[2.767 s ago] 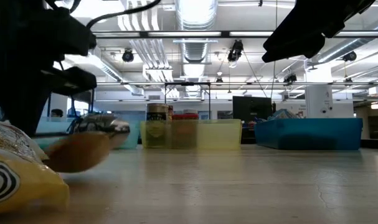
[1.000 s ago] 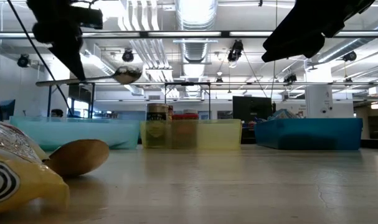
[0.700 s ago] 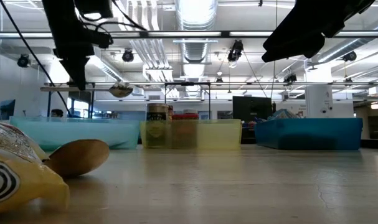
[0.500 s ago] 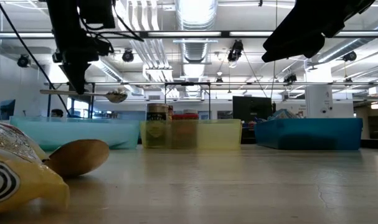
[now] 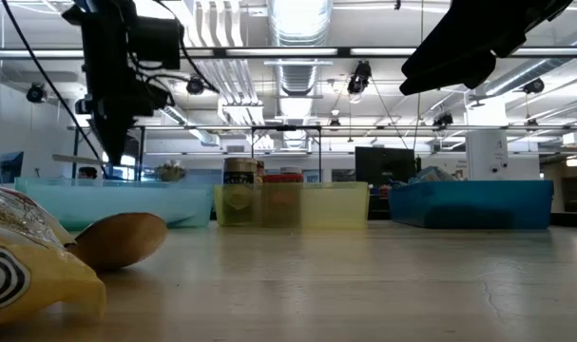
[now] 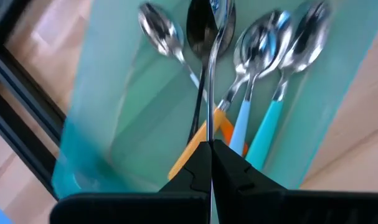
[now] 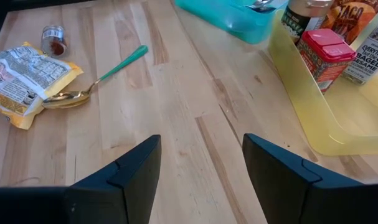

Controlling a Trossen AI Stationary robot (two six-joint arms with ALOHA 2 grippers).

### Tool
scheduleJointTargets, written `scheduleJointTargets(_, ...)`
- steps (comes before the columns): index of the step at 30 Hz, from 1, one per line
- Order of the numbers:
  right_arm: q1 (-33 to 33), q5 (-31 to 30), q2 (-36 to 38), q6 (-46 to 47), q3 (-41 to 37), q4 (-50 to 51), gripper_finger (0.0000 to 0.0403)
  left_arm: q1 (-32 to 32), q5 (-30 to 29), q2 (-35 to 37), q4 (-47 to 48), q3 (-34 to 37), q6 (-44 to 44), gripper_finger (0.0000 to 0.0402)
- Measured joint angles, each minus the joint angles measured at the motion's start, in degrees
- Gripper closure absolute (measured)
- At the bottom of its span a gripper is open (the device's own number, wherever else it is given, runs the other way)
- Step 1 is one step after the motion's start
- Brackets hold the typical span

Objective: Pick & Place Food Item
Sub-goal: Put the silver spoon into the green bin

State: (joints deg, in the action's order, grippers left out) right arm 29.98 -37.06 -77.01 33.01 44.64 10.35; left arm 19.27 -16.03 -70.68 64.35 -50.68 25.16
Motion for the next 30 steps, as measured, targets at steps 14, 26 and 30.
scheduleJointTargets(14, 0.0, 0.0, 0.0, -0.1, 0.0, 0.0, 0.0179, 0.1, 4.1, -2.7, -8.0, 7.2, -1.7, 0.0401)
scheduleJointTargets(26, 0.0, 0.0, 0.0, 0.0, 0.0, -0.1, 0.0179, 0.7, 9.3, -2.7, -9.0, 11.1, -4.6, 0.0401)
scheduleJointTargets(30, 0.0, 0.0, 0.0, -0.1, 0.0, -0.2, 0.0179, 0.7, 10.3, -2.7, -10.6, 12.1, -4.6, 0.0401)
